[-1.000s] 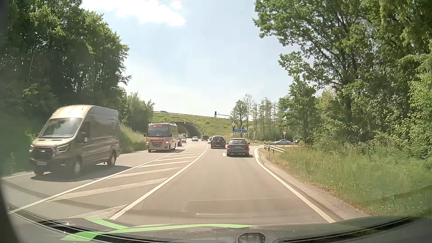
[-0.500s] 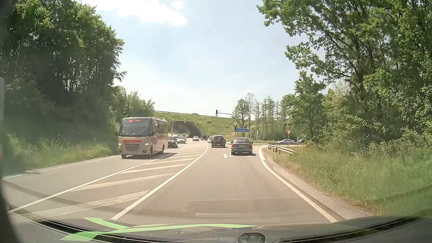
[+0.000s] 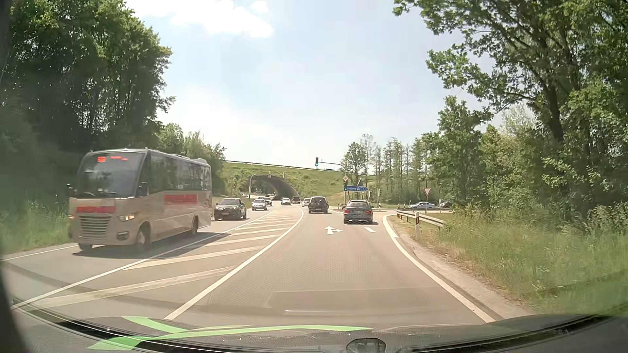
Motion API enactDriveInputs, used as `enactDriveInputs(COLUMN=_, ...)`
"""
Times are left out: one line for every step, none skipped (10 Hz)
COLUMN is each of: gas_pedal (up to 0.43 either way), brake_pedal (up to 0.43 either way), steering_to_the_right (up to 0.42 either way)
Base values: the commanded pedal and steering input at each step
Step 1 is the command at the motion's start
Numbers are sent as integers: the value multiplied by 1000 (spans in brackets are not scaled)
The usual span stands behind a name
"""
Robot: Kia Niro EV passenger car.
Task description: Follow the waypoints while adhering to traffic rules and regulations
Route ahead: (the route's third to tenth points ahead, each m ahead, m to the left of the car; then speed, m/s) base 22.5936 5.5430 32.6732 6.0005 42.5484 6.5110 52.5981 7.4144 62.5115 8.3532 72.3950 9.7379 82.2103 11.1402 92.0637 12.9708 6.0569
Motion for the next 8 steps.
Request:
enactDriveInputs(gas_pedal=280, brake_pedal=0, steering_to_the_right=-14)
enactDriveInputs(gas_pedal=280, brake_pedal=0, steering_to_the_right=-14)
enactDriveInputs(gas_pedal=280, brake_pedal=0, steering_to_the_right=-14)
enactDriveInputs(gas_pedal=280, brake_pedal=0, steering_to_the_right=-13)
enactDriveInputs(gas_pedal=287, brake_pedal=0, steering_to_the_right=-13)
enactDriveInputs(gas_pedal=287, brake_pedal=0, steering_to_the_right=-12)
enactDriveInputs(gas_pedal=299, brake_pedal=0, steering_to_the_right=-12)
enactDriveInputs(gas_pedal=311, brake_pedal=0, steering_to_the_right=-12)
